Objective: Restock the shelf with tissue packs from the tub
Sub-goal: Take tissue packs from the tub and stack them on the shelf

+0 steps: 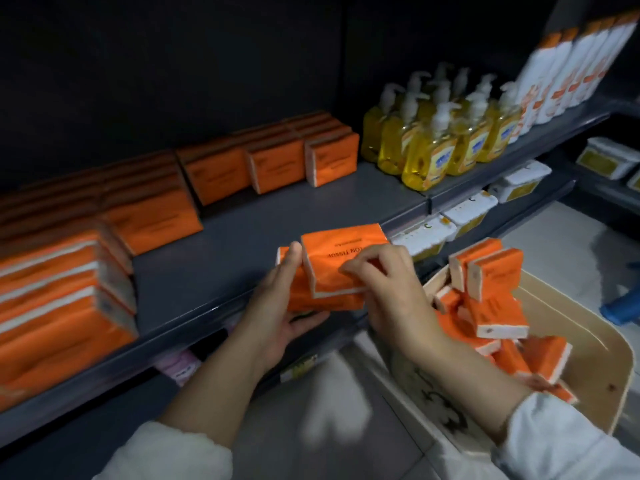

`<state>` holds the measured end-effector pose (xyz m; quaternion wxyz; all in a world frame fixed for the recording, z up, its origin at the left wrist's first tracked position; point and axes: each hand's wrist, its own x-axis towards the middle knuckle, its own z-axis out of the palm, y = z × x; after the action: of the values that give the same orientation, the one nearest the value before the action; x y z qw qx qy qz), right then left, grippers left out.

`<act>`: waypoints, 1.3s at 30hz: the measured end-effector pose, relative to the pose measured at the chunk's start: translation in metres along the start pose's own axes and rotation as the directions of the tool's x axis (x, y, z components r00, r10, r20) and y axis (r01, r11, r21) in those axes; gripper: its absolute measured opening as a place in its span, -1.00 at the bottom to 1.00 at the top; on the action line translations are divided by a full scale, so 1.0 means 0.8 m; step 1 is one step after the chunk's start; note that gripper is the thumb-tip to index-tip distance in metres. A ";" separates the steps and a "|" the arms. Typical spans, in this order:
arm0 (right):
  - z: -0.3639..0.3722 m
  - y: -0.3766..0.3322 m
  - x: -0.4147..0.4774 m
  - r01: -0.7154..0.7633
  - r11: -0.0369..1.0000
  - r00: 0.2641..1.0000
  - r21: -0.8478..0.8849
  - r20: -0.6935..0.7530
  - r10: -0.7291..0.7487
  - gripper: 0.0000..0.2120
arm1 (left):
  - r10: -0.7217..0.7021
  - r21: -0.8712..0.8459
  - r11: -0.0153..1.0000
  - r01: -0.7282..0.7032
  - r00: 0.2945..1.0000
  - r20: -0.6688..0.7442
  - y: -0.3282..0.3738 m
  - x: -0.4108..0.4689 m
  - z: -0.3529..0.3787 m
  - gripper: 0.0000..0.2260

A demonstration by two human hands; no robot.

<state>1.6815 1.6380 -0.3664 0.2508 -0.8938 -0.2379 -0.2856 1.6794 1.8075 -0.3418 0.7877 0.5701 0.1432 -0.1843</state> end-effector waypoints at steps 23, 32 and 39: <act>0.060 -0.105 0.042 -0.753 -0.204 0.469 0.625 0.728 0.500 -0.67 | 0.642 0.537 0.718 -0.443 0.720 -0.264 0.043 -0.046 -0.091 -0.52; 0.075 -0.111 0.107 -0.548 -0.447 0.503 0.707 0.705 0.500 -0.78 | 0.721 0.610 0.655 -0.446 0.611 -0.328 0.076 -0.059 -0.128 -0.69; 0.110 -0.117 0.148 -0.629 -0.091 0.595 0.772 0.554 0.582 -0.74 | 0.658 0.414 0.731 -0.542 0.401 -0.637 0.102 -0.071 -0.206 -0.72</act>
<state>1.7481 1.7940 -0.3249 0.8164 -0.5681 0.0689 0.0775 1.6631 1.9947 -0.2993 0.6240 0.6584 0.2263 0.3549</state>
